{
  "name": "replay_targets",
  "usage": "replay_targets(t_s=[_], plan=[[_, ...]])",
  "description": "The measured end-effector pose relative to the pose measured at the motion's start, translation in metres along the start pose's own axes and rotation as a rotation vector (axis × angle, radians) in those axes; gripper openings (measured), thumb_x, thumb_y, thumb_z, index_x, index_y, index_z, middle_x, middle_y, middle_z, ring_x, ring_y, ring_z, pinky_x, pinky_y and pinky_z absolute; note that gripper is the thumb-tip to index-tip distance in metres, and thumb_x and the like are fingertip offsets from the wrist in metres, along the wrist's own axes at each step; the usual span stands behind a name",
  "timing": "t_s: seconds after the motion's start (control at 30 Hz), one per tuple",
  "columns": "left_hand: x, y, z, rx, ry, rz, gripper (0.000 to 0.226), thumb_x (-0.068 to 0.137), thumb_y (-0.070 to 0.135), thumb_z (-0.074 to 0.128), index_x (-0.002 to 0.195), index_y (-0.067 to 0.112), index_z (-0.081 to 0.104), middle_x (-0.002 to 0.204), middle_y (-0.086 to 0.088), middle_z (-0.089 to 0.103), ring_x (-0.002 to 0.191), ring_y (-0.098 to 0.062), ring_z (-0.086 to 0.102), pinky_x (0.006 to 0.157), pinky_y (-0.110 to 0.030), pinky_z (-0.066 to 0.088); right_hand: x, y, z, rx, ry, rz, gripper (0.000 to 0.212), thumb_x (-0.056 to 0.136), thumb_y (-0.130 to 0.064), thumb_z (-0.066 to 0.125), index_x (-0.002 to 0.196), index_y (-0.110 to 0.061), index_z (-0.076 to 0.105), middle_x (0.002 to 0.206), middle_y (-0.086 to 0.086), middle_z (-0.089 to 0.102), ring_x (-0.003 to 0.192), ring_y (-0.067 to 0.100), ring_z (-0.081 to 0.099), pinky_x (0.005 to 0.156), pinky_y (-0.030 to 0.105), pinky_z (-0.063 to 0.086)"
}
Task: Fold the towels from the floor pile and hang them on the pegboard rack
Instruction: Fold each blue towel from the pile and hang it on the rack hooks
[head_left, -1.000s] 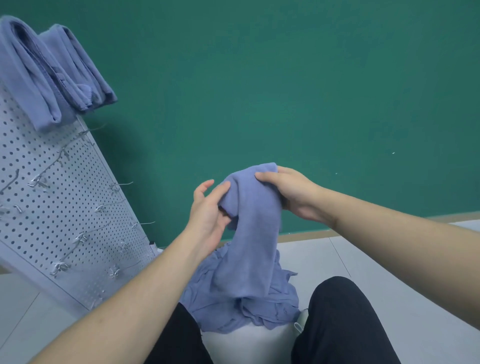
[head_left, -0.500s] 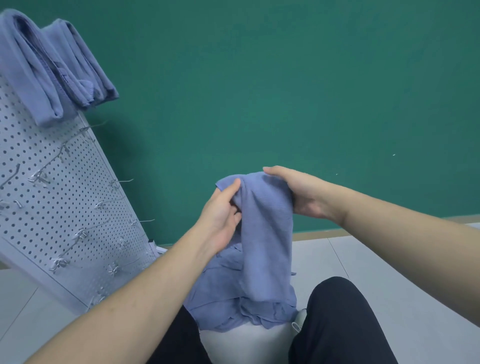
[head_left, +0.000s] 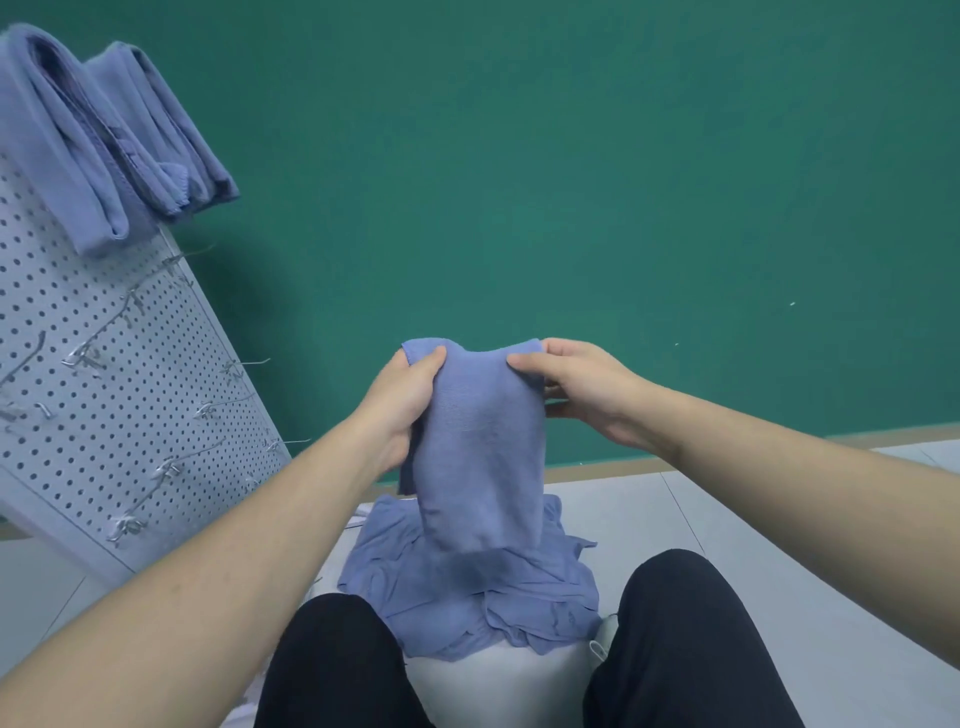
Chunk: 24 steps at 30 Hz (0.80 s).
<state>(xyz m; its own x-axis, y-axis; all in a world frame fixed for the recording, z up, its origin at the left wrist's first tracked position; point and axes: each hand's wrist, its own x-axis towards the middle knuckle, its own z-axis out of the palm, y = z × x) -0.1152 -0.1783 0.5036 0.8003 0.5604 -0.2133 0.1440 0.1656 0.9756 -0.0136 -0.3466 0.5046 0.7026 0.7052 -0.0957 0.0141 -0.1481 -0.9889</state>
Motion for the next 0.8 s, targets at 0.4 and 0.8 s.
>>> replay_targets(t_s=[0.4, 0.8], plan=[[0.000, -0.013, -0.008, -0.039, -0.250, -0.152, 0.010, 0.095, 0.022, 0.064, 0.105, 0.022, 0.066, 0.096, 0.003, 0.074, 0.085, -0.012, 0.067, 0.079, -0.029, 0.050, 0.007, -0.003, -0.013, 0.161, 0.234, 0.092, 0.030, 0.097, -0.031, 0.061, 0.115, -0.009, 0.070, 0.111, 0.004, 0.076, 0.101, 0.020, 0.071, 0.094, 0.041, 0.055], [0.007, 0.001, -0.004, -0.105, -0.030, -0.070, 0.012, 0.095, 0.027, 0.066, 0.105, 0.020, 0.065, 0.093, 0.004, 0.073, 0.082, -0.014, 0.067, 0.073, -0.030, 0.051, 0.008, -0.013, -0.018, 0.018, 0.235, 0.029, 0.035, 0.091, -0.022, 0.071, 0.114, -0.023, 0.045, 0.092, 0.005, 0.064, 0.078, 0.019, 0.056, 0.073, 0.035, 0.047]])
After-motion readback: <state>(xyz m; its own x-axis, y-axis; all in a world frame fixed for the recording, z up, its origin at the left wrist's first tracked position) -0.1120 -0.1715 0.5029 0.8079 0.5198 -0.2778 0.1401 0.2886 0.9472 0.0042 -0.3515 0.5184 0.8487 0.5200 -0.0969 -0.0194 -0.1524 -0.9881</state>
